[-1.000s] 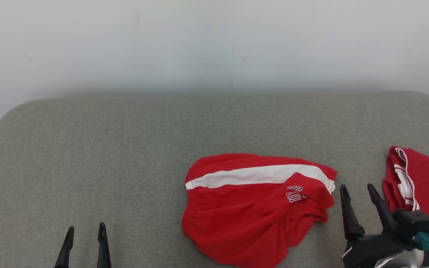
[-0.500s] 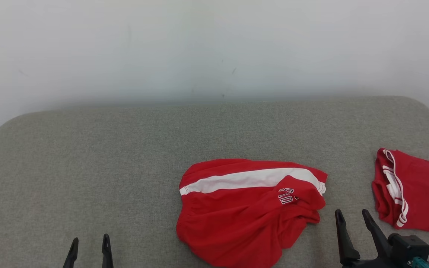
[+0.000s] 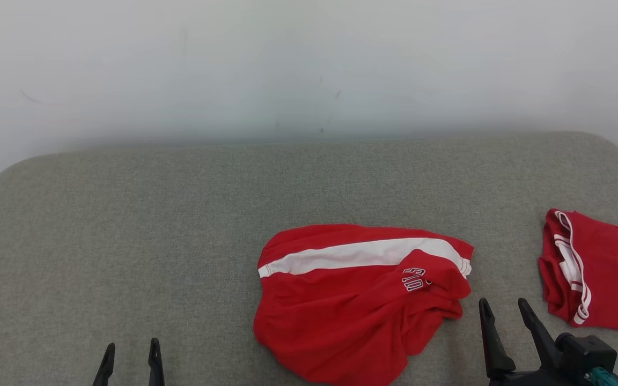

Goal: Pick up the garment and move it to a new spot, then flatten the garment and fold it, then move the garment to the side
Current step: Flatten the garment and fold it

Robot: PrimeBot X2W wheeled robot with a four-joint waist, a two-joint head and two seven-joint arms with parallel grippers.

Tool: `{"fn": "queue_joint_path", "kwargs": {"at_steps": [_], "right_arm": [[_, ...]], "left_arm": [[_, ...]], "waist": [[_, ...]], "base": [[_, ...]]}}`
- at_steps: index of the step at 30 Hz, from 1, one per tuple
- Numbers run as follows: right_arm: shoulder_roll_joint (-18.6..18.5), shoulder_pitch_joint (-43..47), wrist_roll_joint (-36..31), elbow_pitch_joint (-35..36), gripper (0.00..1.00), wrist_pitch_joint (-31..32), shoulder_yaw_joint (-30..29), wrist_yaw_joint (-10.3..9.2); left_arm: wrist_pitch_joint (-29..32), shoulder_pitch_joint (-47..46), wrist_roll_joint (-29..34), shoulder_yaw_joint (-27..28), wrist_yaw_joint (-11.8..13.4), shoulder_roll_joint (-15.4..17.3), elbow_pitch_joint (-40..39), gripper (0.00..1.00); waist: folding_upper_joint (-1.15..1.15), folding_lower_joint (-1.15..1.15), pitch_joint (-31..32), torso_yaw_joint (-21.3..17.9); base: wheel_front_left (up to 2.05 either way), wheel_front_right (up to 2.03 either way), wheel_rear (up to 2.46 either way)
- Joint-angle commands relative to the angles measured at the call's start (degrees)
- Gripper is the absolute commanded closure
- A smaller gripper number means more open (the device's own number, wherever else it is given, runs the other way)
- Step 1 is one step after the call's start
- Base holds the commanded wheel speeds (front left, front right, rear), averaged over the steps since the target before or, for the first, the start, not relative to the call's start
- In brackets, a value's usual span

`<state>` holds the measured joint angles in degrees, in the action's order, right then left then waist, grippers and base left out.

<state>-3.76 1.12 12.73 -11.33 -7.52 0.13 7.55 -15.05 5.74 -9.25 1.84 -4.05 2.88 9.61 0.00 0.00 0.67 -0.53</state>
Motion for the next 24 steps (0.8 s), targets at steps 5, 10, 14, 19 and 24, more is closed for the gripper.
{"fn": "queue_joint_path", "kwargs": {"at_steps": [5, 10, 14, 19, 24], "right_arm": [[0.3, -0.4, -0.1, 0.3, 0.00, 0.2, -0.1, -0.15], [0.4, -0.5, 0.1, 0.1, 0.00, 0.1, 0.2, -0.15], [0.5, -0.8, 0.3, 0.0, 0.00, 0.0, 0.5, -0.15], [0.6, -1.2, 0.3, -0.2, 0.00, -0.1, 1.3, -0.15], [0.6, -2.5, 0.7, -0.4, 0.00, -0.6, 2.3, -0.15]], "left_arm": [[-0.2, -0.7, 0.3, 0.1, -0.4, 0.0, 0.1, 0.00], [-0.2, -0.8, 0.4, 0.3, -0.3, 0.0, 0.1, 0.00], [-0.2, -1.6, -0.2, -0.1, -0.6, 0.0, 1.1, 0.00], [0.2, -5.1, -1.5, -1.3, -1.5, 0.1, 6.0, 0.00], [7.0, -13.9, -2.9, -4.4, -2.5, 1.0, 12.3, 0.00]], "waist": [[0.00, 0.00, -0.4, -0.1], [0.00, 0.00, -0.6, -0.2], [0.00, 0.00, -0.8, -0.5], [0.00, 0.00, -1.3, -1.4], [0.00, 0.00, -3.3, -3.1]], "base": [[0.00, 0.00, 0.00], [0.00, 0.00, 0.00], [0.00, 0.00, 0.00], [0.00, 0.00, 0.00], [0.00, 0.00, 0.00]]}}
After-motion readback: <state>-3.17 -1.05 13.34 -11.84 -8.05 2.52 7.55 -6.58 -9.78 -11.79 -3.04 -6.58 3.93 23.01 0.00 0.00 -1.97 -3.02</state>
